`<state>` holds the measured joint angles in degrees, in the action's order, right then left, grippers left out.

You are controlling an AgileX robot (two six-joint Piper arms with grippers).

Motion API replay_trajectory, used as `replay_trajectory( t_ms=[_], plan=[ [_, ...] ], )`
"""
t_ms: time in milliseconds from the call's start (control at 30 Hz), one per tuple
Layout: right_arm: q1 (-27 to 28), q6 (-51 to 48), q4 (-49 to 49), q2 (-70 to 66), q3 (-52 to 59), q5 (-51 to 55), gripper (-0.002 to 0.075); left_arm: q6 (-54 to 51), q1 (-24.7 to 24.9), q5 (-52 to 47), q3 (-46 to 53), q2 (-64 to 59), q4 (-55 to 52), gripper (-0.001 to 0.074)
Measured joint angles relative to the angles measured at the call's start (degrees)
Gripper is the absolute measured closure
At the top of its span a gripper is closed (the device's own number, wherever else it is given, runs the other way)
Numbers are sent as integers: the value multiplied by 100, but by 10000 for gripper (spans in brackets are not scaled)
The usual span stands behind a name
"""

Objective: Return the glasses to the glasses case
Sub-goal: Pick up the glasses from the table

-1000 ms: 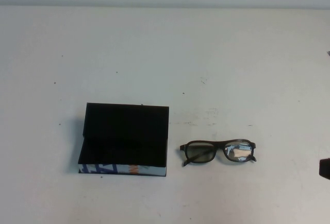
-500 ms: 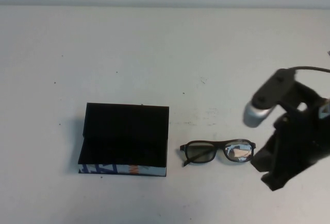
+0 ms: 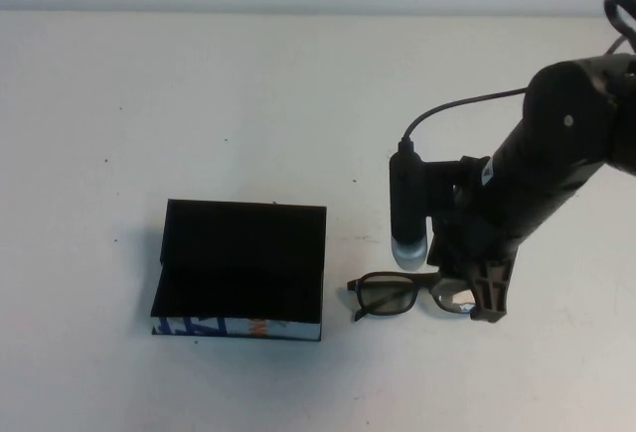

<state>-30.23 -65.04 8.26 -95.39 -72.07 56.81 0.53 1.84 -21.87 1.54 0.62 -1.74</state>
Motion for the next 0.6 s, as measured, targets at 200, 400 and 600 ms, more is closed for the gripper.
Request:
replay_trajectory(
  t_ms=[200,400,600],
  plan=[
    [49,-106,-371,-614,-352,-81,442,0,0,0,0,0,0,735],
    [49,-302,-448,-1037,-559,-81,410,0,0,0,0,0,0,735],
    [49,-325,-448,-1244,-687,-150,344,0,0,0,0,0,0,735]
  ],
)
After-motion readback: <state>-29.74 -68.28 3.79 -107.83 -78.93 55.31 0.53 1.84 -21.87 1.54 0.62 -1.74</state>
